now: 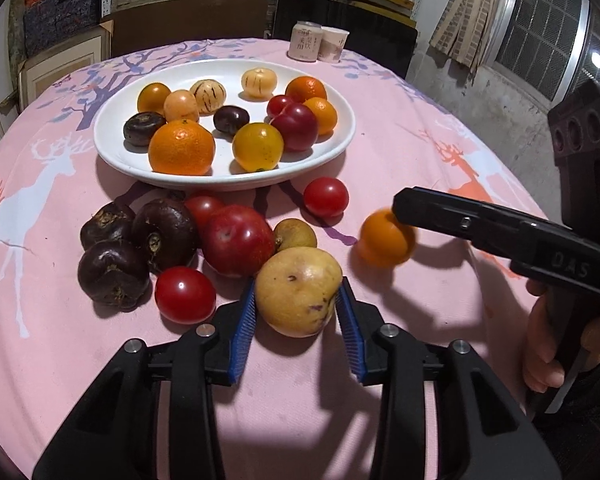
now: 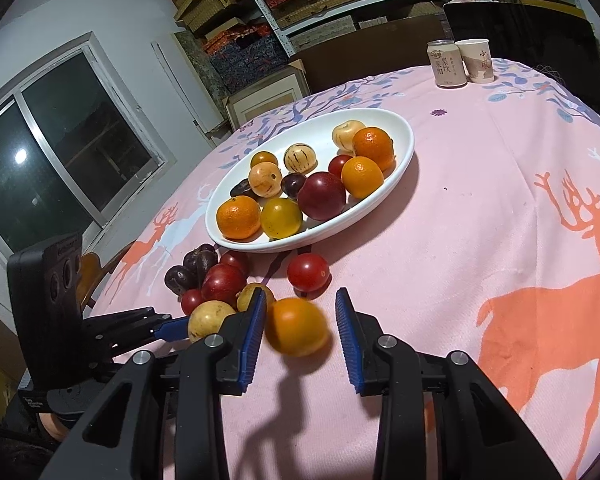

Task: Organize fruits
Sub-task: 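Grasp the pale yellow tomato with the left gripper while the right gripper grasps a mandarin, then carry the pale yellow tomato and mandarin onto the plate and open both grippers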

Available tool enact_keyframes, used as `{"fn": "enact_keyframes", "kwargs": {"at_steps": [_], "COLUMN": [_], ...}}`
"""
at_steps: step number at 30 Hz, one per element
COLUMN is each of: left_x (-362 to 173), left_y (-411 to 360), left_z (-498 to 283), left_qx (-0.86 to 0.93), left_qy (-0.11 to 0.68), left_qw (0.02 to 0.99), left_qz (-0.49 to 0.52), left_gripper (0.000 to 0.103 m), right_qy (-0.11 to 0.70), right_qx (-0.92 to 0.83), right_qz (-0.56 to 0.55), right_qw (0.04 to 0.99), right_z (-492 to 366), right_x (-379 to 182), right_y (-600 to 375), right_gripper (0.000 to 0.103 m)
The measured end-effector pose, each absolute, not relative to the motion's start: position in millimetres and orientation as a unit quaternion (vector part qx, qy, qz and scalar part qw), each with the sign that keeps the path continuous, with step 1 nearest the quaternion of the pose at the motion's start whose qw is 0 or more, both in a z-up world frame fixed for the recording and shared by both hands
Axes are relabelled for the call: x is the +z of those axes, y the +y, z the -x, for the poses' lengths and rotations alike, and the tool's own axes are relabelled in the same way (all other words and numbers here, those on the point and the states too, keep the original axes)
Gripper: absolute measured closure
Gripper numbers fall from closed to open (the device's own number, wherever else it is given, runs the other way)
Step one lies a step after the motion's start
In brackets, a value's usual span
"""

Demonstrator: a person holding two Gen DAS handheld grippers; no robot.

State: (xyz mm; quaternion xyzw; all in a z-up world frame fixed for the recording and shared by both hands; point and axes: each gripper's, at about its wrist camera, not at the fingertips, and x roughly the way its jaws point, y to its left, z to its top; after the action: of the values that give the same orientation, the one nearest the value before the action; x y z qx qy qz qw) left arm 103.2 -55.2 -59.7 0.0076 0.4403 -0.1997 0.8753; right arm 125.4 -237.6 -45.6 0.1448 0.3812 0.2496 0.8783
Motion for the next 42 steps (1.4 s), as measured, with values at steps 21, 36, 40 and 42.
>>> {"fn": "enact_keyframes", "kwargs": {"at_steps": [21,36,40,42], "left_x": [-63,-18,6,19], "left_y": [-37,-11,-6,-5], "left_z": [-91,-90,-106,-119], "left_qx": [-0.18,-0.179,-0.176,-0.178], "left_qy": [0.442,0.391,0.373,0.366], "left_qw": [0.879,0.902,0.911,0.913], "left_qz": [-0.006,0.022,0.014,0.013], "left_gripper": [0.065,0.065,0.065,0.065], "right_qy": [0.449,0.328,0.29,0.275], "right_qx": [0.282,0.263,0.252,0.248], "right_qz": [-0.06,-0.112,-0.091,-0.078], "right_qw": [0.846,0.9,0.919,0.925], "right_z": [-129,-116,-124,-131], "right_x": [-61,-14,18,33], "right_y": [-194,-232,-234,-232], "right_gripper": [0.062,0.062,0.062,0.062]}}
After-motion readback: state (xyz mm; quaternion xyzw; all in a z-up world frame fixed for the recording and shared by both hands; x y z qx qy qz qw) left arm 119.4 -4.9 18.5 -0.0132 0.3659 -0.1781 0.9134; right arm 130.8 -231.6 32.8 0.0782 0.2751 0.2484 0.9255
